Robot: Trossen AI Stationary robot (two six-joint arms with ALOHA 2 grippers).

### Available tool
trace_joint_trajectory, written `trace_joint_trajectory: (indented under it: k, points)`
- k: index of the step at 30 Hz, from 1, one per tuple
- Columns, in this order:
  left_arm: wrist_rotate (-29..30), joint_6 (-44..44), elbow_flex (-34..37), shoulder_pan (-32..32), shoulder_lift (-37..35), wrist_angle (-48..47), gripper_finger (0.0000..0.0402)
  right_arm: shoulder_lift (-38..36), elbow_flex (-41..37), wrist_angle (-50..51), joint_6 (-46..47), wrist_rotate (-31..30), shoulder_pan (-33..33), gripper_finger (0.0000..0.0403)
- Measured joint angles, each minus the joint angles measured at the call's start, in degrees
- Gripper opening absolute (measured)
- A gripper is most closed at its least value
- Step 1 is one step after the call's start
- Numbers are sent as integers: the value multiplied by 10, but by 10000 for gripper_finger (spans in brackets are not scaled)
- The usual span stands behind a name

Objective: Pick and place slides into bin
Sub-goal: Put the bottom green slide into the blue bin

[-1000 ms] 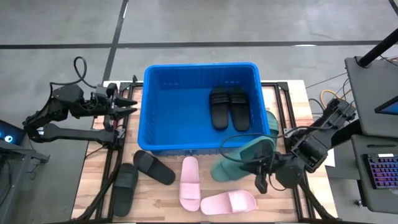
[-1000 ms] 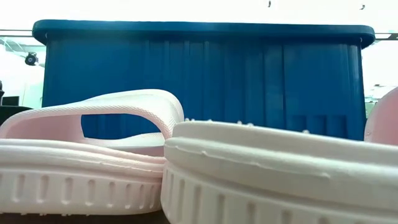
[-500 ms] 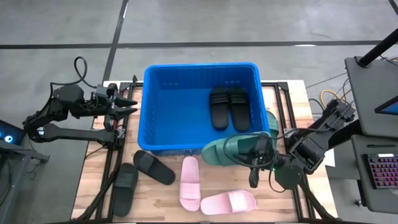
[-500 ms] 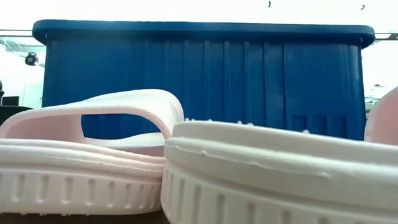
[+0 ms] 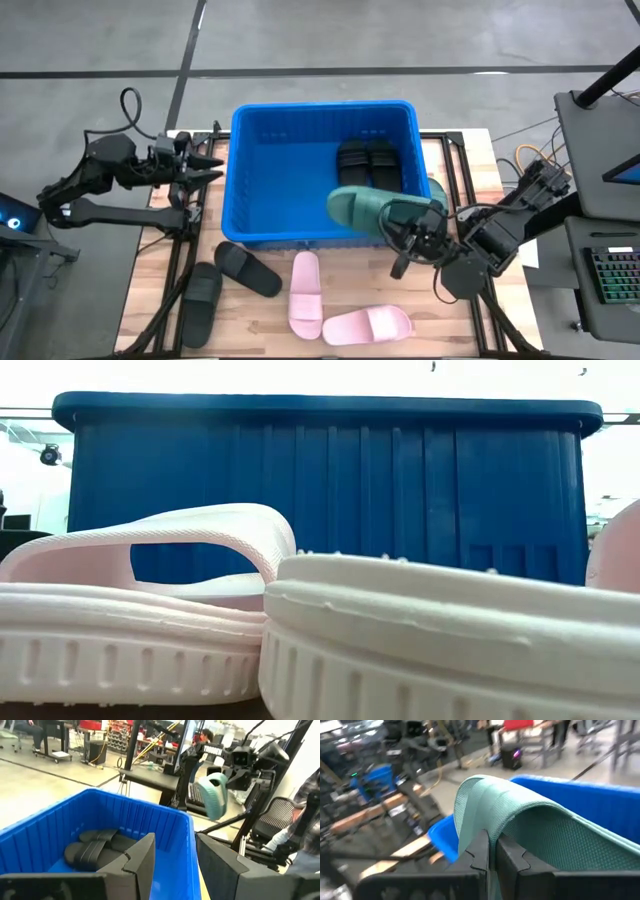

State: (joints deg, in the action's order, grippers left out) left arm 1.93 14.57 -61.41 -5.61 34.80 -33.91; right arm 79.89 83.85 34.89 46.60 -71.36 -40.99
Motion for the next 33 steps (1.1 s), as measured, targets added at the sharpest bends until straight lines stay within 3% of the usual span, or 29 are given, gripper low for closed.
trace_joint_trajectory:
  k: [3,11,17,21,23,33]
  points:
    - [-6,-3,0,0,10,29,128,3,0,0,-15,-37,8,9]
    - [-17,-4,0,0,32,81,128,8,1,-10,-40,-41,53,9]
    - [-133,-24,0,0,56,146,128,9,1,-15,-73,-46,81,8]
    - [-141,-4,0,0,97,203,128,9,1,-14,-98,-53,92,9]
    - [-180,-12,0,0,122,228,133,9,1,-14,-106,-54,96,9]
    - [-237,44,-6,0,227,338,238,8,1,-14,-122,-53,99,9]
